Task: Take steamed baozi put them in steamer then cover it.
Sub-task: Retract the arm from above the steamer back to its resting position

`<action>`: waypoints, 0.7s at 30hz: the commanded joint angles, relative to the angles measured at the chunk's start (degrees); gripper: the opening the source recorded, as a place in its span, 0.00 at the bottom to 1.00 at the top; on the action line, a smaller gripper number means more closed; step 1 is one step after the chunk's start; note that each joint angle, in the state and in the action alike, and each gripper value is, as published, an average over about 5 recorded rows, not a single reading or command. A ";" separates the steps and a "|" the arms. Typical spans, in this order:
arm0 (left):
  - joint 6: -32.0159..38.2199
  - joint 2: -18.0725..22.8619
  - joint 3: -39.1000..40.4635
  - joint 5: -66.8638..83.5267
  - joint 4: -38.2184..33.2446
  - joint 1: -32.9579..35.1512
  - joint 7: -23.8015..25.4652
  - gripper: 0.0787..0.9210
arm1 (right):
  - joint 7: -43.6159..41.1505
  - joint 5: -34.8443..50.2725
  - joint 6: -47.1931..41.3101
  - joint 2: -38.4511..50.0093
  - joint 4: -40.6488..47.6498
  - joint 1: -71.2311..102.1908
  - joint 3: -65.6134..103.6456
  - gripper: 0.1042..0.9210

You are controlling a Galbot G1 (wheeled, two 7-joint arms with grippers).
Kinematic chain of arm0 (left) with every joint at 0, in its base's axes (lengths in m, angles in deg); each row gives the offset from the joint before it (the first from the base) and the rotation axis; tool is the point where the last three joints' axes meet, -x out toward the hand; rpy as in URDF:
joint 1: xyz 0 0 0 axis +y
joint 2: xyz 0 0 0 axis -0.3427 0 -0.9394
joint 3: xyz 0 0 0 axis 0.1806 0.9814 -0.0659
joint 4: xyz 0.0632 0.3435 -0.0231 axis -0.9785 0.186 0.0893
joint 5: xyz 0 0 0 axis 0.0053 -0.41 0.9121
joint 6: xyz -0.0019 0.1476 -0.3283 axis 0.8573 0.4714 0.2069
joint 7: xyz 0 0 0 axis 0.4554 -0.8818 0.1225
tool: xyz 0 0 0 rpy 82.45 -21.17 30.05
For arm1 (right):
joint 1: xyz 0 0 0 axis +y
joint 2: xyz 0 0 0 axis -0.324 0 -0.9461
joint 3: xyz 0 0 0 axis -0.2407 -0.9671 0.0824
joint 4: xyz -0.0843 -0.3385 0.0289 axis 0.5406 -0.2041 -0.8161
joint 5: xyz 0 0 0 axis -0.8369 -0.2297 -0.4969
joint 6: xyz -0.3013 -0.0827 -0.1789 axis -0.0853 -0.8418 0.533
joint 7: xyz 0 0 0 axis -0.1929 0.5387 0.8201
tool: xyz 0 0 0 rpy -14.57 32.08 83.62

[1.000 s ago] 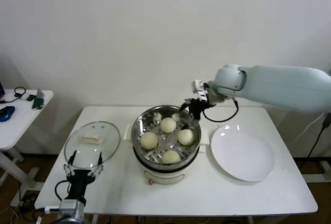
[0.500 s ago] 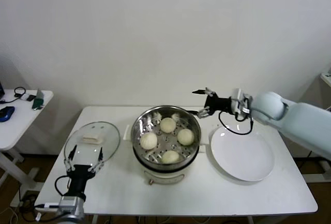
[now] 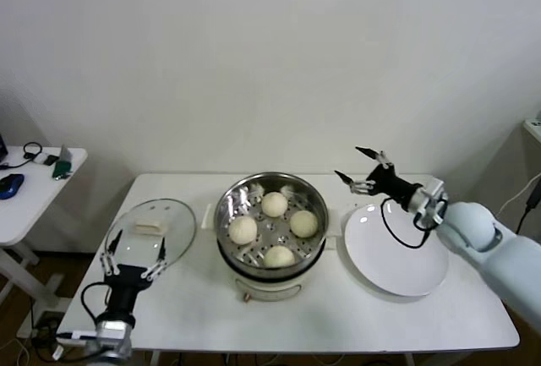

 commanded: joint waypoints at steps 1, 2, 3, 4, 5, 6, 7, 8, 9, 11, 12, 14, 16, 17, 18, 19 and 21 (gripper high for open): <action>-5.41 -1.55 -1.63 -25.71 -1.73 -0.27 2.04 0.88 | 4.44 -6.87 -3.63 -12.12 -2.57 29.50 31.72 0.88; -6.43 -2.24 -1.65 -29.41 -1.55 -0.56 2.20 0.88 | 4.62 -7.34 -3.95 -13.39 -2.68 30.33 32.88 0.88; -7.61 -3.03 -1.53 -32.84 -1.30 -0.75 2.48 0.88 | 4.69 -7.66 -4.20 -14.73 -2.79 31.22 34.21 0.88; -8.76 -3.94 -1.29 -36.31 -1.01 -0.90 2.82 0.88 | 4.70 -7.91 -4.37 -16.03 -2.85 32.09 35.51 0.88; -9.78 -4.76 -1.00 -39.80 -0.74 -0.97 3.15 0.88 | 4.69 -8.04 -4.67 -17.20 -2.89 32.88 36.59 0.88; -10.77 -5.53 -0.64 -43.06 -0.40 -1.04 3.36 0.88 | 4.66 -8.27 -4.98 -18.11 -2.90 33.59 37.47 0.88; -11.64 -6.23 -0.26 -46.45 0.06 -1.12 3.46 0.88 | 4.67 -8.56 -5.23 -18.87 -2.84 34.25 38.13 0.88; -12.09 -6.89 0.13 -49.82 0.59 -1.24 3.38 0.88 | 4.75 -9.19 -5.45 -19.41 -2.67 34.77 38.54 0.88; -12.54 -7.64 0.76 -53.03 1.39 -1.51 3.19 0.88 | 4.82 -9.78 -5.61 -19.84 -2.48 35.20 38.86 0.88; -13.49 -8.97 2.36 -57.60 3.14 -2.42 2.37 0.88 | 4.95 -11.20 -5.75 -20.38 -1.99 35.70 39.25 0.88; -13.92 -9.66 3.44 -59.24 4.40 -3.37 1.85 0.88 | 4.98 -11.77 -5.84 -20.56 -1.79 35.80 39.40 0.88; -14.49 -10.61 5.38 -61.60 7.20 -5.75 0.89 0.88 | 4.89 -12.12 -5.99 -20.84 -1.58 35.88 39.65 0.88; -14.39 -11.32 7.20 -64.00 10.69 -8.73 0.39 0.88 | 4.73 -11.75 -6.07 -21.06 -1.60 35.96 39.82 0.88; -14.19 -11.48 7.86 -64.96 12.36 -10.10 0.16 0.88 | 4.56 -11.47 -6.05 -21.17 -1.63 36.03 39.90 0.88; -13.80 -11.58 8.45 -65.97 14.34 -11.64 -0.06 0.88 | 4.39 -11.22 -6.01 -21.27 -1.69 36.12 39.98 0.88; -13.38 -11.66 8.91 -66.72 16.12 -12.97 -0.26 0.88 | 4.22 -11.02 -5.96 -21.35 -1.73 36.20 40.04 0.88; -11.77 -11.68 9.44 -67.74 19.68 -15.59 -0.72 0.88 | 4.02 -10.83 -5.87 -21.44 -1.81 36.41 40.15 0.88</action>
